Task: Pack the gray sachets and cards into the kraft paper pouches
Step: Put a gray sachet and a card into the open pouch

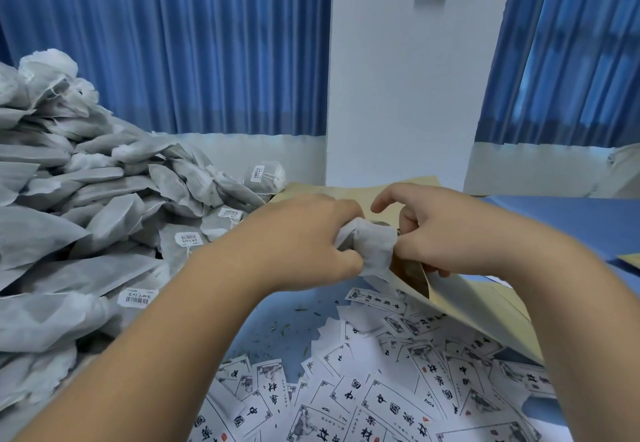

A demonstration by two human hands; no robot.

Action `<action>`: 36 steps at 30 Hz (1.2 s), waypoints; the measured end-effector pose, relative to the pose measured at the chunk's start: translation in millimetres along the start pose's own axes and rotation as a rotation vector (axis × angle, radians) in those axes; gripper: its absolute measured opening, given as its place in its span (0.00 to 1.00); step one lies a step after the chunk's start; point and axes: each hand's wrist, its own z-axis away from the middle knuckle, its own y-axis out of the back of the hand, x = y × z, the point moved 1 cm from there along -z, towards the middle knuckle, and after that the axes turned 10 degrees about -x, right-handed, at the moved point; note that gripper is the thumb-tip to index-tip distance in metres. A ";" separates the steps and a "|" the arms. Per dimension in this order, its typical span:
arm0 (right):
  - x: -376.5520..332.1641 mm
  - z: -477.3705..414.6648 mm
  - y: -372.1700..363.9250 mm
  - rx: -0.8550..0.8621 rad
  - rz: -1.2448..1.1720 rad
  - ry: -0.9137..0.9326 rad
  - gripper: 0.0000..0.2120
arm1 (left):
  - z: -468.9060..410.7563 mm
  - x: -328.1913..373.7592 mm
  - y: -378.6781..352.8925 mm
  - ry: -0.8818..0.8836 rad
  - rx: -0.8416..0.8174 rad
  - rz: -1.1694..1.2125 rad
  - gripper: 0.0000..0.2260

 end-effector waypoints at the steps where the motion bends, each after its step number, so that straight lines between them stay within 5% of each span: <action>1: 0.1 0.4 0.4 0.004 -0.004 0.006 0.19 | -0.3 -0.9 -0.2 0.004 0.025 0.031 0.13; 7: 2.3 4.6 2.4 -0.008 -0.030 0.054 0.15 | -2.5 -5.1 0.4 -0.001 0.146 0.387 0.07; 12: 1.1 6.1 4.4 -0.013 -0.094 0.093 0.19 | -0.4 -2.0 0.8 -0.162 0.082 0.506 0.07; 21: 2.5 6.5 4.6 -0.051 -0.208 0.078 0.18 | -1.1 8.0 -4.3 -0.106 -0.025 -0.058 0.17; 29: 3.6 4.3 3.0 -0.054 -0.234 0.095 0.19 | 0.5 30.2 -10.1 0.031 0.099 -0.221 0.13; 36: 1.9 2.0 0.2 -0.065 -0.249 0.087 0.19 | 3.0 38.7 -20.4 -0.013 -0.044 -0.160 0.05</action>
